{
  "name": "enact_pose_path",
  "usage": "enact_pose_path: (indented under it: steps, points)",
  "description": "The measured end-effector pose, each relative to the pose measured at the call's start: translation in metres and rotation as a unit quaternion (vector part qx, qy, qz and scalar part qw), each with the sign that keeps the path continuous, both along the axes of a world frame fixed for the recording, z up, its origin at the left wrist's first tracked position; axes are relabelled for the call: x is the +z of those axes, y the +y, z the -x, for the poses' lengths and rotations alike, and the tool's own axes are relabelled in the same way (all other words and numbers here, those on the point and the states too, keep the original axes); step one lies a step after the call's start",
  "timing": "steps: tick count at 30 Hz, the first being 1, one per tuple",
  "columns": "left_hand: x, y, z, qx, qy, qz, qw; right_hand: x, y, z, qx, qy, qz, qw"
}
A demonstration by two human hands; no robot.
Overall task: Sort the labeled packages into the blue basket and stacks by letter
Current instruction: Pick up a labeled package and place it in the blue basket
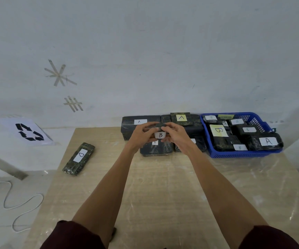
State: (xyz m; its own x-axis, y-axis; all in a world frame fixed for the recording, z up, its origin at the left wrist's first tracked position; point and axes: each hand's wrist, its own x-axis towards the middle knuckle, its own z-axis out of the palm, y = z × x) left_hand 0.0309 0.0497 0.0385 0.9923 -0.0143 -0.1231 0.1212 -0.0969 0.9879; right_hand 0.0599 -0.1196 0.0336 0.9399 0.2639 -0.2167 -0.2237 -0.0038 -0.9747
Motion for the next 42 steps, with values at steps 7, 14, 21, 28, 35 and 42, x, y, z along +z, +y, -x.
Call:
enact_pose_path:
  steps: [7,14,21,28,35,42]
  points:
    - [0.001,-0.001,0.001,0.002,0.005,-0.005,1.0,-0.003,0.003,0.0,-0.006,-0.022,0.011,1.0]
    - [0.002,-0.004,0.002,0.017,0.007,0.018,1.0,0.0,0.0,0.004,-0.007,-0.04,0.016,0.999]
    - [0.001,-0.007,0.006,0.015,-0.031,0.005,0.999,0.002,-0.006,0.009,0.003,-0.033,0.034,0.999]
    - [0.004,-0.005,0.008,-0.006,-0.078,-0.045,0.996,0.006,-0.007,0.006,0.017,0.051,-0.022,0.998]
    - [0.01,-0.004,0.006,-0.01,-0.046,-0.009,0.999,-0.003,-0.002,0.001,-0.014,0.019,-0.04,0.999]
    - [0.004,0.001,0.0,0.011,-0.002,0.009,1.0,0.0,0.004,-0.001,-0.005,-0.023,-0.02,1.0]
